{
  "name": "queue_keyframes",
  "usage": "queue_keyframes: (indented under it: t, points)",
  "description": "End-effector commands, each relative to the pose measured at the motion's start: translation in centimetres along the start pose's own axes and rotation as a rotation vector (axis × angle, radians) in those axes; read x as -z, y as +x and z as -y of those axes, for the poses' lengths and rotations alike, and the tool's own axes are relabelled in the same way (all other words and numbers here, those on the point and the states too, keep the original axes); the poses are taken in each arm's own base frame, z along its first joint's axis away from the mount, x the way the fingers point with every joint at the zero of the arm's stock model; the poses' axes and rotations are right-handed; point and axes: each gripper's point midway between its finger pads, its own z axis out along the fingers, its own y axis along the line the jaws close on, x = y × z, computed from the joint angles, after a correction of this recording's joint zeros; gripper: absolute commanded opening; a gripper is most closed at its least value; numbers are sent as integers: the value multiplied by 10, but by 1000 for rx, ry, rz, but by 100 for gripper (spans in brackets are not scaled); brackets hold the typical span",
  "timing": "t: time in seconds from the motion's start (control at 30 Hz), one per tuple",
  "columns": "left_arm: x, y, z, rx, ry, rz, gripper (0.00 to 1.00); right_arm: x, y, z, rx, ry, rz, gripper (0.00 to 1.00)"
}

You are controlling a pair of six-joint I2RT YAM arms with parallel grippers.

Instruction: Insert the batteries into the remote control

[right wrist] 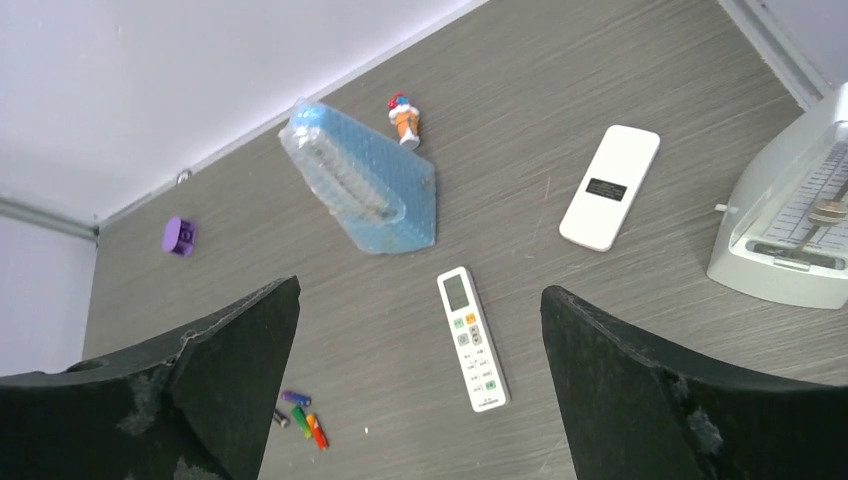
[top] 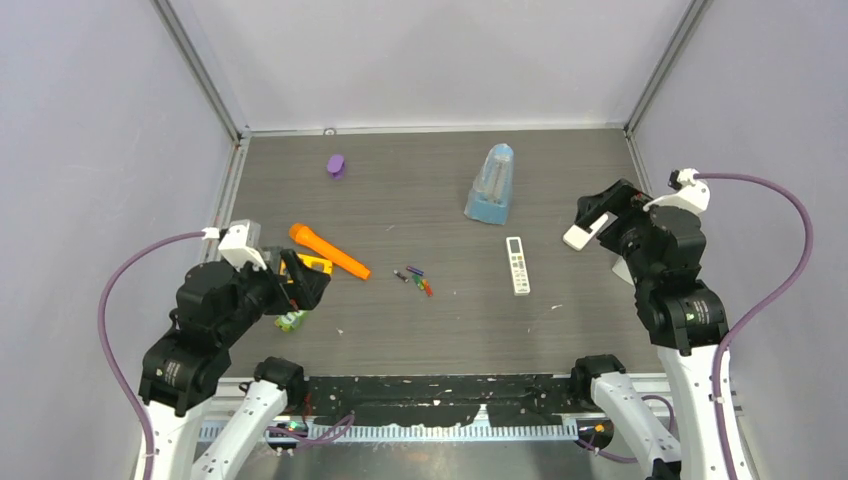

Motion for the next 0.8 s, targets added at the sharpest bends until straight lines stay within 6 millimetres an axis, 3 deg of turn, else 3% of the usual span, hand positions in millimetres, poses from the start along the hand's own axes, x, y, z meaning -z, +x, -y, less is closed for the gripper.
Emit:
queue_keyframes:
  t: [0.0, 0.27, 0.4, 0.67, 0.77]
  points:
    - [4, -3, 0, -44, 2, -2, 99, 10, 6, -13, 99, -95, -59, 95]
    - [-7, 6, -6, -51, -35, -82, 100, 32, 23, -6, 154, -169, -38, 95]
    - [-8, -2, -15, -5, -102, -36, 100, 25, 40, -2, 193, -162, -113, 95]
    - [-22, -7, 23, -57, 130, -14, 100, 6, 71, 0, 170, -155, -238, 95]
    - [-28, -10, 21, -52, 129, 13, 99, 0, 86, 6, 161, -139, -280, 95]
